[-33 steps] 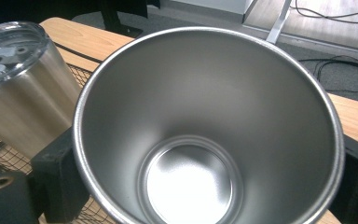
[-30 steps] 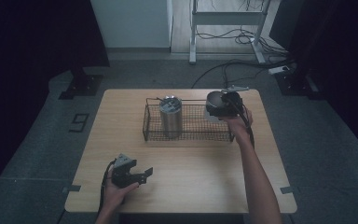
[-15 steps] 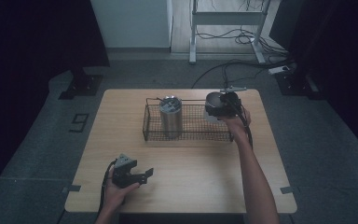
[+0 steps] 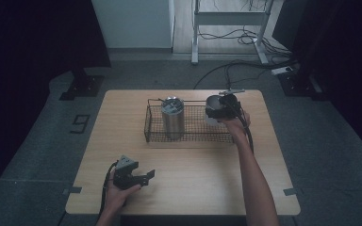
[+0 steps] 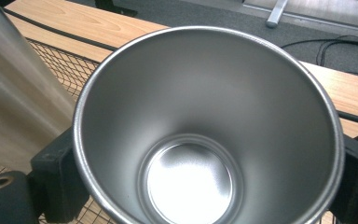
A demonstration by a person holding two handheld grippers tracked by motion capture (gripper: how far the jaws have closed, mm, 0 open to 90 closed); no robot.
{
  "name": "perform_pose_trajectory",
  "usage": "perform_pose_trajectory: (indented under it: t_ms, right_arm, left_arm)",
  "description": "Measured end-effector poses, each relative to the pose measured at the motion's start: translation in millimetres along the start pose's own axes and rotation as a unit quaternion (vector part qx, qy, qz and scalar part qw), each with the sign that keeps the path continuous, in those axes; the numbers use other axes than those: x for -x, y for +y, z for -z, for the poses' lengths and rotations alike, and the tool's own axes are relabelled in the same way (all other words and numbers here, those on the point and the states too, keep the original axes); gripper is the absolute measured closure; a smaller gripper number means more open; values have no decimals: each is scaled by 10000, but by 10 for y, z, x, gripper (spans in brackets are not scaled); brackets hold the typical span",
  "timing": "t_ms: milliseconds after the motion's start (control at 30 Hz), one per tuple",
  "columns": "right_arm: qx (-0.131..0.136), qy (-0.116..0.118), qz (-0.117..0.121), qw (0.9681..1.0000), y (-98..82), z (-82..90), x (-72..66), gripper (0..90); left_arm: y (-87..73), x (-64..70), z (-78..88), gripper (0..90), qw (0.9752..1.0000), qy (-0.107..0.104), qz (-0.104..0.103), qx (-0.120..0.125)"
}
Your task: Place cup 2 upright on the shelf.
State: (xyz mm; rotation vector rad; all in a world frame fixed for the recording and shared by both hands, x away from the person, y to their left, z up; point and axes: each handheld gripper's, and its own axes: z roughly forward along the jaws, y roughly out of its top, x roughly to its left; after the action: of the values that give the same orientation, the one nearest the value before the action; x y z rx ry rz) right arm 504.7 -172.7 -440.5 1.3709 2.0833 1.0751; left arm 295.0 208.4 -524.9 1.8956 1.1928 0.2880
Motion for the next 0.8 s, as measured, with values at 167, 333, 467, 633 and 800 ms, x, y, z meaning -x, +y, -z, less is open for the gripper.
perform_pose_trajectory:
  t_ms: [167,333,467,633,800]
  right_arm:
    - [-61,-21,-2,10000,-18,-55,8,73]
    - [-125,-35,-10,9999,-45,-112,14,73]
    - [-155,-27,-12,9999,-79,-157,12,73]
    - [-252,-17,-37,9997,-141,-209,20,72]
    - [-303,-29,-50,9995,-177,-240,31,72]
  left_arm:
    - [-5,1,-7,148,10000,2,1,-5]
    - [-5,-8,0,148,10000,-1,6,-1]
    - [-6,-11,2,148,10000,4,16,9]
    - [-9,-12,-2,148,10000,1,13,-4]
    - [-11,-7,-10,148,10000,-2,6,-22]
